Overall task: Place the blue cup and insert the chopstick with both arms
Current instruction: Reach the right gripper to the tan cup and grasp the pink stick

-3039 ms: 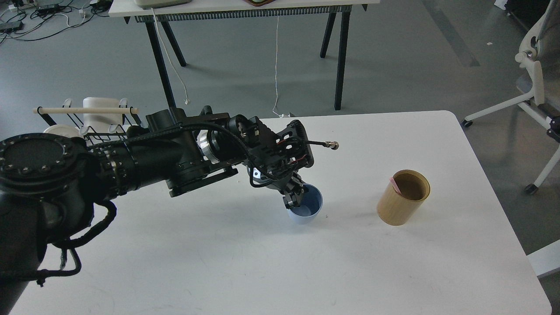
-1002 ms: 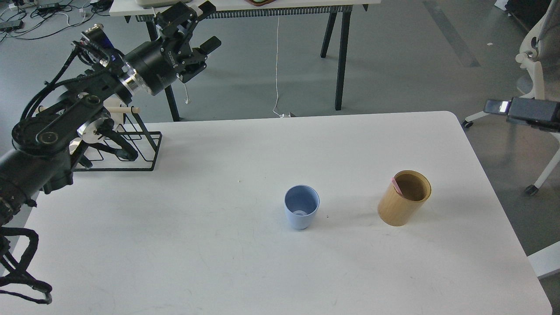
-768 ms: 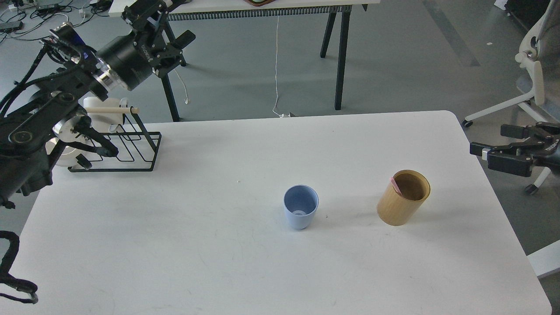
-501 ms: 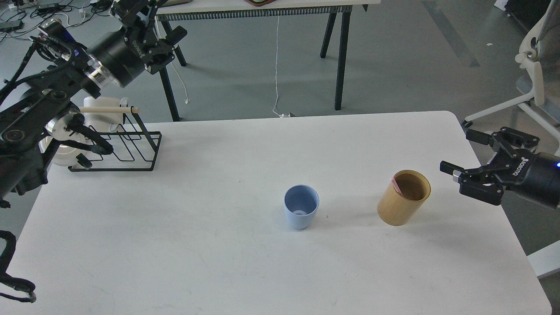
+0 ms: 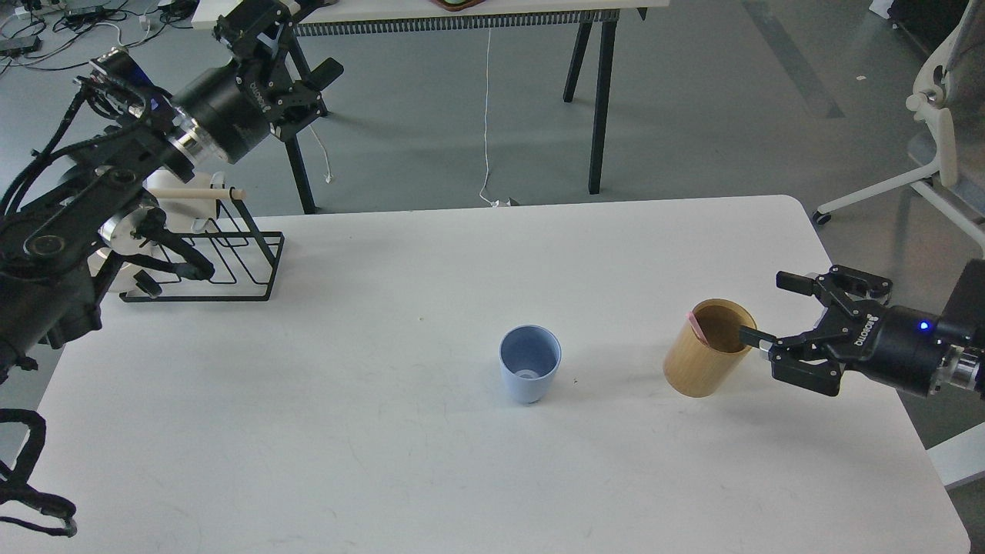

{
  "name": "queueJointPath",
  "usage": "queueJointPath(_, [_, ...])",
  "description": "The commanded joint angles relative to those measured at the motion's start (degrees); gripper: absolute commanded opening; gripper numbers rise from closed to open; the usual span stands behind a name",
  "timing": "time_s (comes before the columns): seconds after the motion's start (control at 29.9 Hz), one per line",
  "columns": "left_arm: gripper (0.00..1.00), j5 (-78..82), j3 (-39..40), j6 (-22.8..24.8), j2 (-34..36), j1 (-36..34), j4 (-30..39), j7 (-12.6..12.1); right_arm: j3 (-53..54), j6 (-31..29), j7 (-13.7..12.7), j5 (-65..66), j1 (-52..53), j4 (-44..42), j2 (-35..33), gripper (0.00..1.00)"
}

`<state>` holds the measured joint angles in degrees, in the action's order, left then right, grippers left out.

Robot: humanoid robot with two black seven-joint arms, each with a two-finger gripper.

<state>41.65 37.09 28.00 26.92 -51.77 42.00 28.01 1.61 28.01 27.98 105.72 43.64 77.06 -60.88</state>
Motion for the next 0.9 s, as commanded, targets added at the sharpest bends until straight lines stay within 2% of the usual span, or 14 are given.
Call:
queueJointPath(0.0, [0.99, -0.1, 0.0, 0.0, -0.3, 0.6, -0.3, 0.0, 0.0, 0.0, 0.0, 0.0, -1.1, -2.6, 4.7, 0.92])
queueJointPath(0.1, [0.99, -0.1, 0.0, 0.0, -0.3, 1.0, -0.5, 0.0, 0.1, 0.0, 0.0, 0.0, -1.5, -4.2, 7.2, 0.9])
queueJointPath(0.43, [0.99, -1.1, 0.0, 0.0, -0.3, 2.4, -1.2, 0.0, 0.1, 0.0, 0.0, -0.1, -1.4, -7.4, 12.9, 0.69])
queueJointPath(0.87, [0.99, -1.1, 0.0, 0.0, -0.2, 3.2, -1.3, 0.0, 0.3, 0.0, 0.0, -0.4, -1.1, -7.2, 13.0, 0.42])
